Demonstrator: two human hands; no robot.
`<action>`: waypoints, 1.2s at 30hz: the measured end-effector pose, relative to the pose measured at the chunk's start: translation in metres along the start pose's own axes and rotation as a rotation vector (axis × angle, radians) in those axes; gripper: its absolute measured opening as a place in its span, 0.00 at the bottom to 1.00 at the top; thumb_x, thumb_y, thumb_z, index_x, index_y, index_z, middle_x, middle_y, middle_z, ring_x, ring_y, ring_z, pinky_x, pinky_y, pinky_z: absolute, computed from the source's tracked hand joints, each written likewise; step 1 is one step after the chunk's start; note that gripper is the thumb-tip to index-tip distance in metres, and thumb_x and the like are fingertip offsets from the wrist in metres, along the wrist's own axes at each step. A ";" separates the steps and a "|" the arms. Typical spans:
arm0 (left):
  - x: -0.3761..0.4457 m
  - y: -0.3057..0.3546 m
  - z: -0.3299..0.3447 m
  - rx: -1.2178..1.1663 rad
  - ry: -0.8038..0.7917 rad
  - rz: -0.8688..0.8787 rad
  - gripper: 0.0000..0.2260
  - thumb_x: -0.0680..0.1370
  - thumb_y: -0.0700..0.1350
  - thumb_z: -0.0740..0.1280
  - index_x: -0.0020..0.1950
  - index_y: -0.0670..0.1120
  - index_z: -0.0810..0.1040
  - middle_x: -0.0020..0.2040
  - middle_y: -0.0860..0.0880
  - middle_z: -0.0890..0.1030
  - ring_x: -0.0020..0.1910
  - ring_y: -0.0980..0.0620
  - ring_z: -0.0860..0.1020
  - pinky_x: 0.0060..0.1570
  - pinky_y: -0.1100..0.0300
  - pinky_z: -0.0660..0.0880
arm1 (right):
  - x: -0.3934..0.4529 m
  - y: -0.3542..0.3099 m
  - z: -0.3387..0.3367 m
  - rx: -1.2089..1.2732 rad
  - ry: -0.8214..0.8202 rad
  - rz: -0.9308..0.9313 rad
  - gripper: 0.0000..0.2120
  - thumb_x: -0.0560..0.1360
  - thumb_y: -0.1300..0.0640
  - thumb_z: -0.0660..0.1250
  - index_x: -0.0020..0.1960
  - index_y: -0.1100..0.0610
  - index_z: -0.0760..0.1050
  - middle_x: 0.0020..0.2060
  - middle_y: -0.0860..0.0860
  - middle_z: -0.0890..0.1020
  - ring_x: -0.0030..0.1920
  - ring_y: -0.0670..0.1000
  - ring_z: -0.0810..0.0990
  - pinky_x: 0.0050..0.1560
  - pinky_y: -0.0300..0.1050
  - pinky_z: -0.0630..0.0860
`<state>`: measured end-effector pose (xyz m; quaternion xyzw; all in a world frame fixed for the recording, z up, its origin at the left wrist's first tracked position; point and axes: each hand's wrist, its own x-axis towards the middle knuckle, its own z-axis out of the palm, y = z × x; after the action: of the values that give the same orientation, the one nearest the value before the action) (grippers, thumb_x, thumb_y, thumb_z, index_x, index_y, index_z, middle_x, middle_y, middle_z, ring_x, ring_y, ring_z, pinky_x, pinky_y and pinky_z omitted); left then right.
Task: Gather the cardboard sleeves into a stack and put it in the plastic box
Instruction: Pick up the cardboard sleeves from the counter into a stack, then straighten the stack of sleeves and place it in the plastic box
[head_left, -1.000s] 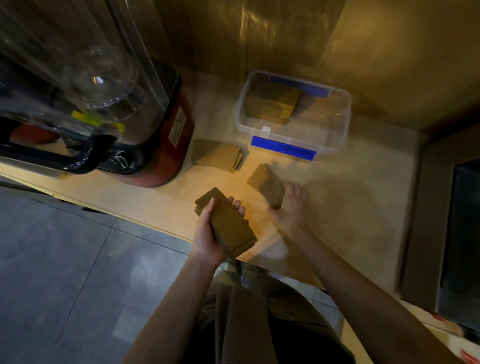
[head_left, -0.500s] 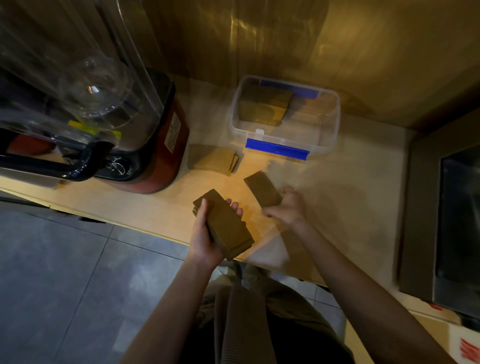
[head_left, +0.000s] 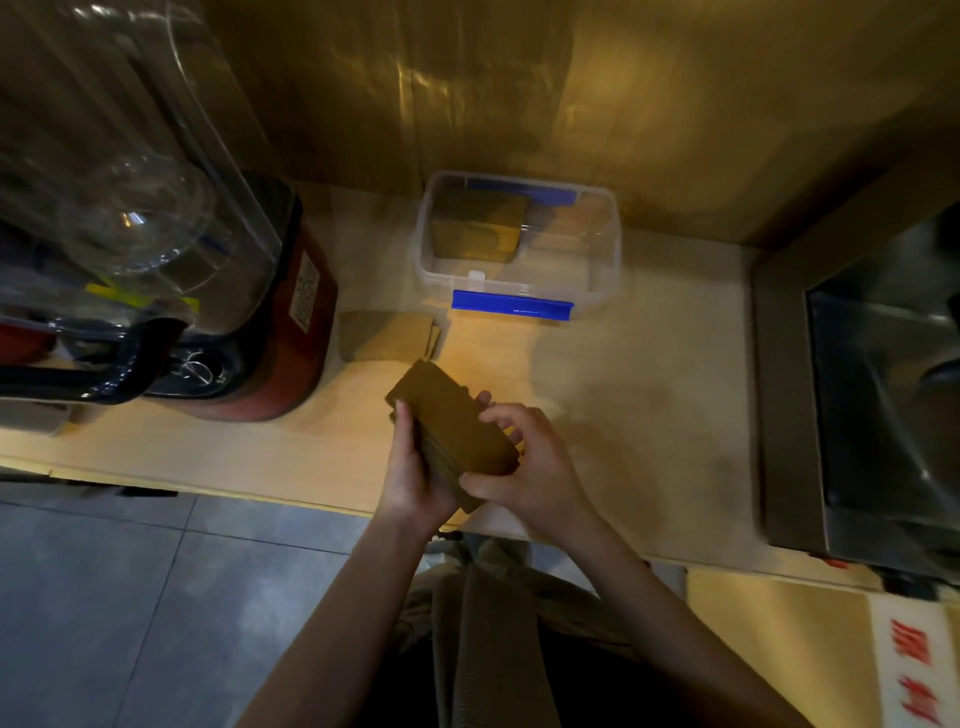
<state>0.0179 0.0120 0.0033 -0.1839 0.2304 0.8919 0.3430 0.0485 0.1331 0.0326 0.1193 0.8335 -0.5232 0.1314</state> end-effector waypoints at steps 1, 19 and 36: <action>0.002 -0.001 -0.001 -0.021 0.009 -0.005 0.39 0.52 0.65 0.75 0.57 0.46 0.77 0.51 0.46 0.83 0.52 0.48 0.82 0.45 0.51 0.80 | -0.001 0.001 0.000 -0.020 0.005 -0.001 0.27 0.56 0.48 0.69 0.54 0.47 0.71 0.53 0.48 0.71 0.54 0.52 0.70 0.47 0.43 0.71; 0.011 0.004 0.030 0.110 0.125 0.059 0.10 0.73 0.50 0.62 0.50 0.46 0.75 0.42 0.46 0.80 0.49 0.48 0.77 0.56 0.53 0.71 | -0.005 0.018 -0.030 1.019 -0.175 0.722 0.20 0.72 0.50 0.64 0.59 0.60 0.72 0.48 0.58 0.80 0.48 0.54 0.80 0.47 0.46 0.77; 0.024 -0.003 0.000 1.363 0.171 0.342 0.17 0.71 0.38 0.69 0.59 0.47 0.72 0.49 0.54 0.77 0.51 0.55 0.76 0.50 0.63 0.77 | 0.008 0.067 -0.057 0.375 0.104 0.166 0.16 0.70 0.72 0.66 0.56 0.63 0.73 0.41 0.51 0.78 0.43 0.48 0.76 0.46 0.37 0.75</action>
<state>0.0033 0.0270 -0.0096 0.0411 0.7891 0.5729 0.2177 0.0583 0.2130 -0.0024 0.2367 0.7145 -0.6497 0.1064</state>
